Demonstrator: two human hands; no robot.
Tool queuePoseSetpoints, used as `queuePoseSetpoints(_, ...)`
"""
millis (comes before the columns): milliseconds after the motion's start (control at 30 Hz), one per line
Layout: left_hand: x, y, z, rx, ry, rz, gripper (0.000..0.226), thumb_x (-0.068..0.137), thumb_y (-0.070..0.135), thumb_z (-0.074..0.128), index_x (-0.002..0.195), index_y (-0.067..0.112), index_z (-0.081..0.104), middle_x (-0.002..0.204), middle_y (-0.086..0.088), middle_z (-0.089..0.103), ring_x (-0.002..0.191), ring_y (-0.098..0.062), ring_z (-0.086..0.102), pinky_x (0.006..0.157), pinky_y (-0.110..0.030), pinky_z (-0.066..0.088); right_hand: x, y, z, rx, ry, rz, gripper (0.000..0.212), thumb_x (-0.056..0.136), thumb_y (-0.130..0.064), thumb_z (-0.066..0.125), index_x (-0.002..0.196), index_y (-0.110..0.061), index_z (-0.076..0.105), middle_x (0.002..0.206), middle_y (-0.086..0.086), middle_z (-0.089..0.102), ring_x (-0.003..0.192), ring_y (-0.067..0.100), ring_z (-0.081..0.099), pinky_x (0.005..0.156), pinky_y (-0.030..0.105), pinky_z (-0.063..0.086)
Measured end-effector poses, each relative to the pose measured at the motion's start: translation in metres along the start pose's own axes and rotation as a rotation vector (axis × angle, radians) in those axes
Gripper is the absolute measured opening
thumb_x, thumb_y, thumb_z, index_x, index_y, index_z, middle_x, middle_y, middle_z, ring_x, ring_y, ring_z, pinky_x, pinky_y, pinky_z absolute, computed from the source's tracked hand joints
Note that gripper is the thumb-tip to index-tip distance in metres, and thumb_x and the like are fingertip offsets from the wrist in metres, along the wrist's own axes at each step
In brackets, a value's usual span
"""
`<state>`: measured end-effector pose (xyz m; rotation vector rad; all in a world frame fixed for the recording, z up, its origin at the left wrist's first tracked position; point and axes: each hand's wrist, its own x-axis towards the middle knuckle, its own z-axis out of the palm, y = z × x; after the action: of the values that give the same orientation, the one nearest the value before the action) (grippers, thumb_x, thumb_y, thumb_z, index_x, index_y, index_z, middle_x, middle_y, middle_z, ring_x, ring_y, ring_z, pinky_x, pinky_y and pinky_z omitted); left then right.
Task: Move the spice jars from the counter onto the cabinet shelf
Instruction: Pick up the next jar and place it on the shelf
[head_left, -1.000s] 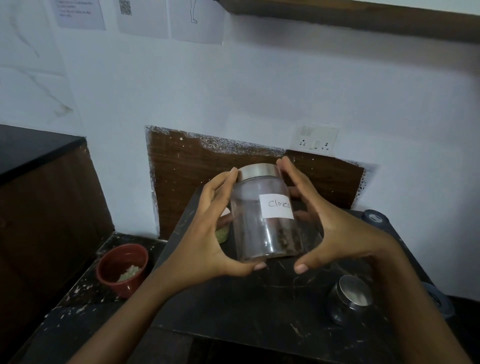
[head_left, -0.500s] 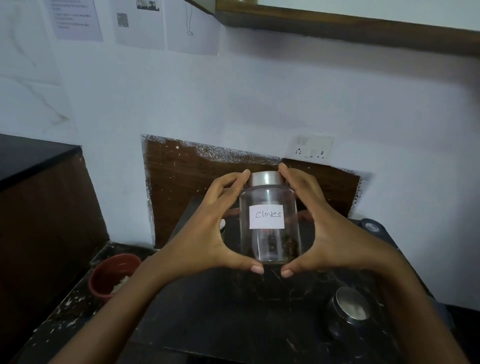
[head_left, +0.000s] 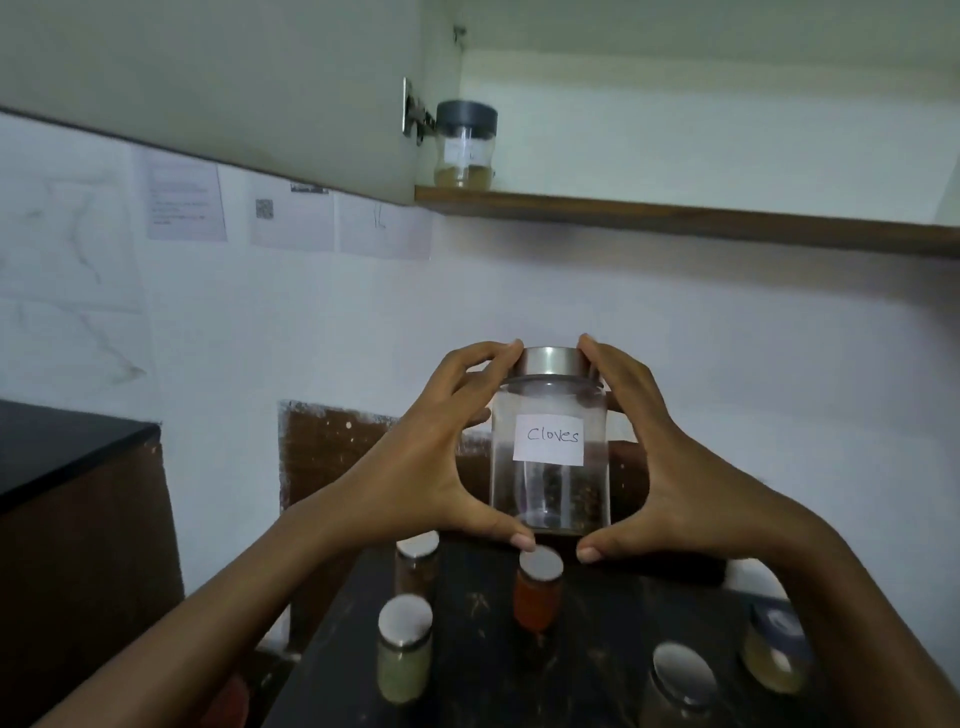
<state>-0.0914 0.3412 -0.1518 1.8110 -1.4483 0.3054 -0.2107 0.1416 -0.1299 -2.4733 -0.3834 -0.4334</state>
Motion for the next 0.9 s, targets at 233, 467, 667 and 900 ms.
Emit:
queuePoseSetpoints(233, 0.078, -0.005, -0.032, 0.131, 0.091, 0.071, 0.122, 0.048, 0.058, 0.082, 0.141, 0.054, 0.002, 0.143, 0.033, 0.007, 0.132, 0.014, 0.02, 0.107, -0.013, 0.029, 0.061, 0.012, -0.065, -0.061, 0.083, -0.145, 0.127, 0.048, -0.037, 0.089, 0.134, -0.06, -0.002, 0.138, -0.04, 0.003, 0.125, -0.022, 0.02, 0.094, 0.001, 0.034)
queuePoseSetpoints(467, 0.17, -0.006, -0.083, 0.436, 0.184, 0.163, 0.128, 0.051, 0.059, 0.079, 0.15, 0.032, 0.002, 0.153, 0.013, 0.008, 0.141, -0.009, 0.015, 0.112, -0.041, 0.032, 0.143, 0.017, -0.134, -0.298, 0.209, -0.274, 0.135, 0.05, -0.031, 0.09, 0.143, -0.04, -0.007, 0.134, -0.032, 0.004, 0.119, -0.014, 0.025, 0.086, -0.008, 0.029)
queuePoseSetpoints(667, 0.267, -0.026, -0.129, 0.77, 0.295, 0.156, 0.128, 0.054, 0.055, 0.082, 0.15, 0.019, 0.006, 0.155, 0.0, 0.017, 0.139, -0.021, 0.017, 0.112, -0.042, 0.022, 0.234, 0.028, -0.189, -0.392, 0.394, -0.396, 0.126, 0.048, -0.022, 0.091, 0.144, -0.026, 0.009, 0.14, -0.012, 0.013, 0.127, 0.009, 0.027, 0.092, 0.022, 0.04)
queuePoseSetpoints(900, 0.329, -0.082, -0.13, 0.923, 0.315, 0.046, 0.128, 0.054, 0.06, 0.079, 0.15, 0.017, 0.006, 0.156, 0.001, 0.016, 0.141, -0.022, 0.015, 0.112, -0.042, 0.011, 0.311, 0.071, -0.203, -0.392, 0.411, -0.345, 0.125, 0.047, -0.013, 0.091, 0.143, -0.019, 0.011, 0.146, -0.001, 0.012, 0.127, 0.018, 0.03, 0.095, 0.036, 0.047)
